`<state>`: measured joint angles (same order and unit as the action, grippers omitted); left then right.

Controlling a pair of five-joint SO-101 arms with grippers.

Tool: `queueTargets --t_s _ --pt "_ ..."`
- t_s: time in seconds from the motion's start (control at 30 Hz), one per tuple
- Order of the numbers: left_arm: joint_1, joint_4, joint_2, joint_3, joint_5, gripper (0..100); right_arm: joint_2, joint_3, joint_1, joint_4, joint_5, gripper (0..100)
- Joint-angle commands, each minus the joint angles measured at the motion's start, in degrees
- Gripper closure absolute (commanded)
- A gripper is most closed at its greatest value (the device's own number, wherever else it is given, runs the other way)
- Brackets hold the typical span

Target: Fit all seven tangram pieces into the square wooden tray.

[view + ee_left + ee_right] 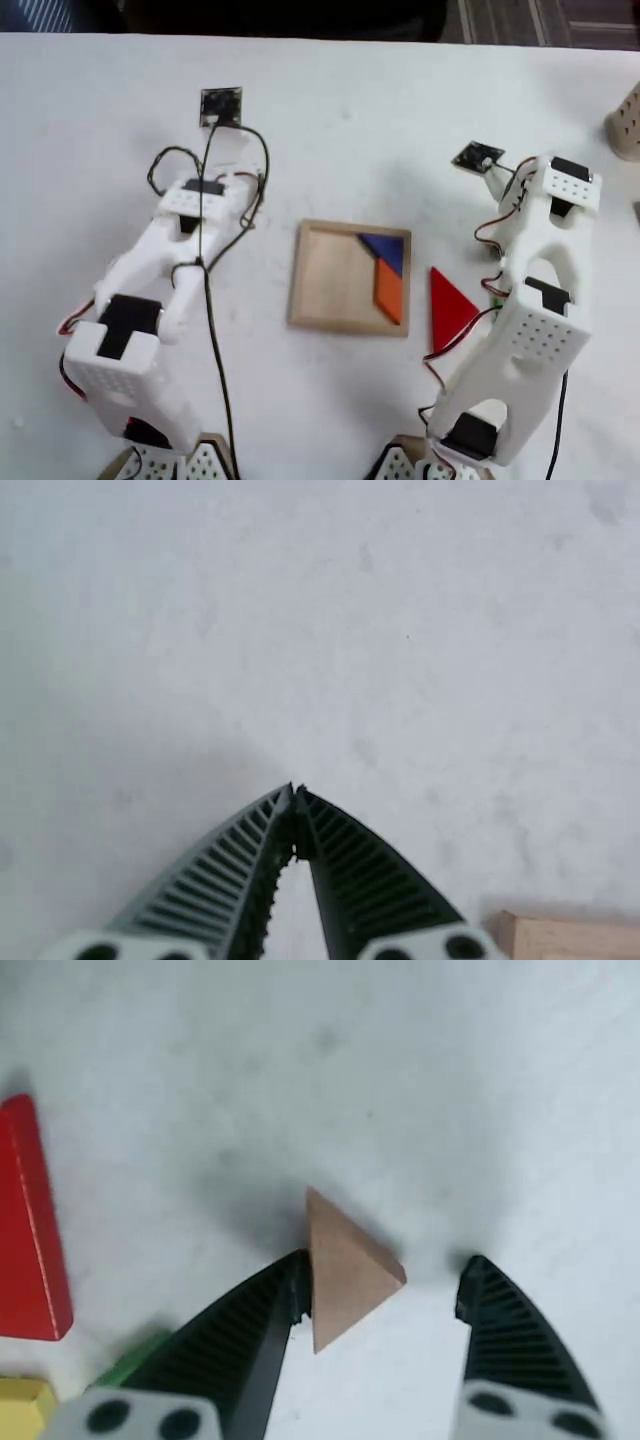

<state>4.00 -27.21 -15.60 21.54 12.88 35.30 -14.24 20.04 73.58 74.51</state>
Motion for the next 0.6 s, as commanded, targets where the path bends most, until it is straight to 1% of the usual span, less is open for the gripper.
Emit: queueTargets --t_s 0.0,0.17,0.37,0.43,0.53,0.57 --pt "0.40 0.09 0.40 -3.69 -0.79 98 -2.77 -0.70 -1.63 -0.92 0.88 79.6" --pt "0.48 0.09 0.40 -3.69 -0.79 98 -2.77 -1.05 -1.71 -2.33 0.88 91.3" --pt "0.48 0.09 0.40 -3.69 -0.79 98 -2.77 -0.88 -1.45 -2.95 0.88 89.4" --pt "0.48 0.09 0.40 -3.69 -0.79 98 -2.77 -0.88 -1.45 -2.95 0.70 91.2" --pt "0.48 0.09 0.40 -3.69 -0.79 98 -3.21 -0.88 -1.45 -2.59 0.18 97.2" --pt "0.48 0.09 0.40 -3.69 -0.79 98 -3.38 -0.88 -1.45 -2.51 -1.23 98.4"
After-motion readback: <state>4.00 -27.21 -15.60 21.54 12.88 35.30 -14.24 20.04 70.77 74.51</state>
